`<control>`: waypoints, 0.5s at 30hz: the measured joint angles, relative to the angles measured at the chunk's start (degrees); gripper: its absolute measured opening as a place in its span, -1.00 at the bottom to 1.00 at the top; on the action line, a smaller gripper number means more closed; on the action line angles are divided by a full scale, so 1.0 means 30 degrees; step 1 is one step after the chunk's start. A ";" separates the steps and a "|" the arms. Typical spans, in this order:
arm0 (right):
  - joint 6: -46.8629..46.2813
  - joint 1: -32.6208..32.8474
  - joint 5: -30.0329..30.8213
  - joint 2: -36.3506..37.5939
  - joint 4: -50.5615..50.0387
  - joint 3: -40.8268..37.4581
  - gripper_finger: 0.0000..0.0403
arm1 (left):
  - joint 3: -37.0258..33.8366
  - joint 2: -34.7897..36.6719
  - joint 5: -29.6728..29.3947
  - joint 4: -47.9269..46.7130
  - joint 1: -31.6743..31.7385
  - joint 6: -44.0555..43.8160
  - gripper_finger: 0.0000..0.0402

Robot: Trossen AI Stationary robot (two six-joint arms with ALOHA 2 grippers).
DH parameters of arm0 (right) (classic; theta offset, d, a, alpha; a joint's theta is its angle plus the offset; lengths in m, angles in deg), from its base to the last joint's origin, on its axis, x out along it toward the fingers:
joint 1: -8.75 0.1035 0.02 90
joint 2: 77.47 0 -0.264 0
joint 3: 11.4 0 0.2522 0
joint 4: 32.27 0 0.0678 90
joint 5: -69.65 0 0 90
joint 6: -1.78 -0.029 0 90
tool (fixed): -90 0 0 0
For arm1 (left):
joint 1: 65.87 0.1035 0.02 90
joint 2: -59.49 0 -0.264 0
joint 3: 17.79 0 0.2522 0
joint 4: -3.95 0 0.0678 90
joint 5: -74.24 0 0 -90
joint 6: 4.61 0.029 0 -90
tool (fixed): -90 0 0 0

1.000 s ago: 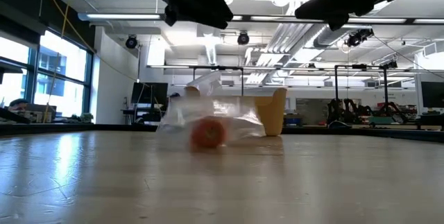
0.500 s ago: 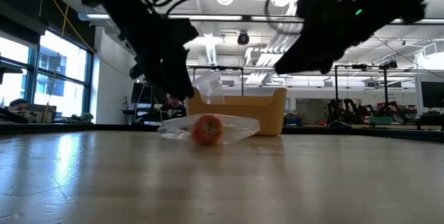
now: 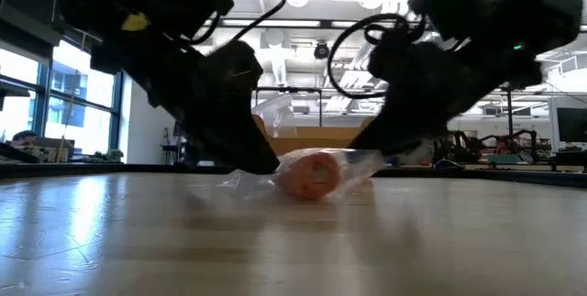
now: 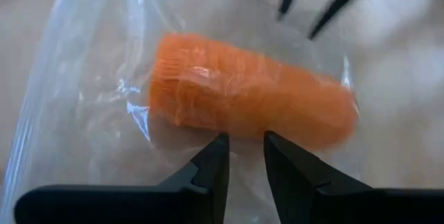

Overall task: Roll bandage
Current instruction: Close the top transparent zip bag

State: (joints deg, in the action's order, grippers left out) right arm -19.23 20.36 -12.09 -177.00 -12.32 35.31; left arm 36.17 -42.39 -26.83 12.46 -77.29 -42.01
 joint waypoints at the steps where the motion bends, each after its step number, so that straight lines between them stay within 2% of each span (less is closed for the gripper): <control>1: -0.0306 0.0499 -0.0077 0.0055 -0.0247 0.0000 -0.59 | 0.0106 -0.0253 0.0240 0.0196 -0.0348 -0.0003 -0.59; 5: -0.1253 0.2532 0.0193 0.1000 -0.0434 -0.0007 -0.67 | 0.0948 -0.1214 0.1292 0.0201 -0.1772 0.0040 -0.63; 9: -0.2331 0.3635 0.0811 0.2448 -0.0719 0.0000 -0.70 | 0.2139 -0.1684 0.2492 0.0006 -0.3049 0.0994 -0.66; 12: -0.2933 0.3778 0.1150 0.3128 -0.1550 0.0000 -0.67 | 0.2953 -0.1519 0.2140 -0.0056 -0.3743 0.1682 -0.67; 15: -0.2927 0.3535 0.1159 0.3339 -0.2061 0.0000 -0.57 | 0.3593 -0.1201 0.1586 0.0015 -0.3918 0.1845 -0.67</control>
State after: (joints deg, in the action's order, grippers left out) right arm -28.01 30.96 -8.61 -166.98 -18.50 35.31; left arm 46.95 -46.00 -22.07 12.51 -89.04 -36.48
